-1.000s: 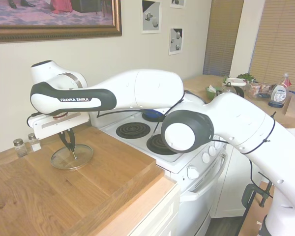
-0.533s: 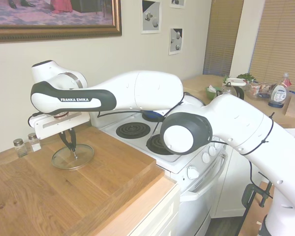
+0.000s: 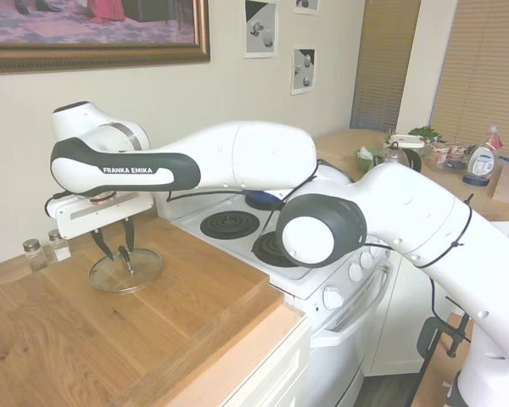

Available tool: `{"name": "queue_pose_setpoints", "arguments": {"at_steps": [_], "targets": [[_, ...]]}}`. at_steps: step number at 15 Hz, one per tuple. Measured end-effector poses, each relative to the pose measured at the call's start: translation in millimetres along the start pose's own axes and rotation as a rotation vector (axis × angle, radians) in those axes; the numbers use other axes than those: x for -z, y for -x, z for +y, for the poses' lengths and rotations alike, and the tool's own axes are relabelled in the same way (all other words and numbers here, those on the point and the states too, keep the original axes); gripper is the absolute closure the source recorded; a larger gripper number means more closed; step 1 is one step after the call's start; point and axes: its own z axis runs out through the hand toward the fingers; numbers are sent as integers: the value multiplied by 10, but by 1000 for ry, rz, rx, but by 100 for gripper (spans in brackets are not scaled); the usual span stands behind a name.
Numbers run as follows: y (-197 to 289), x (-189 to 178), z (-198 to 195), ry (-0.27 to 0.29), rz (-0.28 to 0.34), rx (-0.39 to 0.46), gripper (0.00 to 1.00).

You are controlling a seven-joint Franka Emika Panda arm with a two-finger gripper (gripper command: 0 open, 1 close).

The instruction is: Uncover the lid of the pot

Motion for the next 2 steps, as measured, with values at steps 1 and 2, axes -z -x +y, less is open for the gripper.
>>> {"name": "queue_pose_setpoints", "arguments": {"at_steps": [1, 2], "targets": [[27, 73, -9, -14, 1, 3, 0], [61, 164, -16, -29, 4, 7, 0]]}}
